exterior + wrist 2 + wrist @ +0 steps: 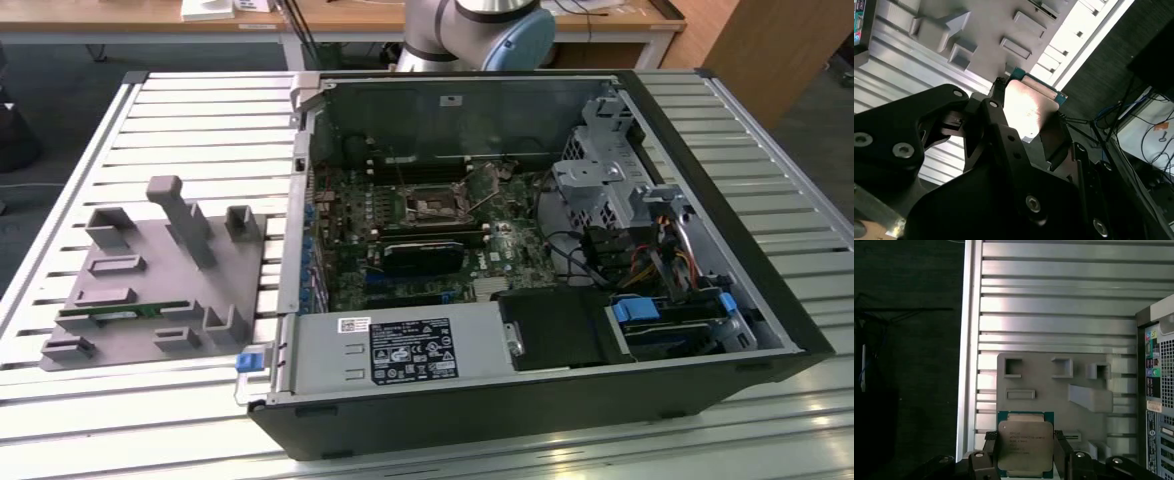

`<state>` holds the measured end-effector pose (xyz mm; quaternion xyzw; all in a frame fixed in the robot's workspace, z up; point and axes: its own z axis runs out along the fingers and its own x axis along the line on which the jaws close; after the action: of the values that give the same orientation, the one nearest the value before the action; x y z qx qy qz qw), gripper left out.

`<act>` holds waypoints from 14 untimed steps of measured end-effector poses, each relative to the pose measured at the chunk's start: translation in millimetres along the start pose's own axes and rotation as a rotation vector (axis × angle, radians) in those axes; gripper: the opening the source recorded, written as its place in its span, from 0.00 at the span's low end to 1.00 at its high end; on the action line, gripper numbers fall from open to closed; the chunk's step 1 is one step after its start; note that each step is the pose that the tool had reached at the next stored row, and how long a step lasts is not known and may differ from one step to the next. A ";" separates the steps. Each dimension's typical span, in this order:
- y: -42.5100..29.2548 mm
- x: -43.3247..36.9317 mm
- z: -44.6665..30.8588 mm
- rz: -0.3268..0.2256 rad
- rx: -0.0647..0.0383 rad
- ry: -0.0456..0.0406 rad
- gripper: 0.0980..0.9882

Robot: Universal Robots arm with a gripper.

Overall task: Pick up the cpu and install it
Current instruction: 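Pick up the cpu and move it towards the insertion slot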

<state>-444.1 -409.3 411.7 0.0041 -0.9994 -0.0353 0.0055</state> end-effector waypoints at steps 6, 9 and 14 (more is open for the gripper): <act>0.8 -5.5 -8.8 0.000 0.000 -0.0002 0.49; 0.7 -15.8 -8.9 0.000 0.000 0.0000 0.49; 0.6 -33.8 -8.9 0.000 0.000 -0.0001 0.49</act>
<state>-410.2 -409.0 420.2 0.0038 -0.9993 -0.0354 0.0054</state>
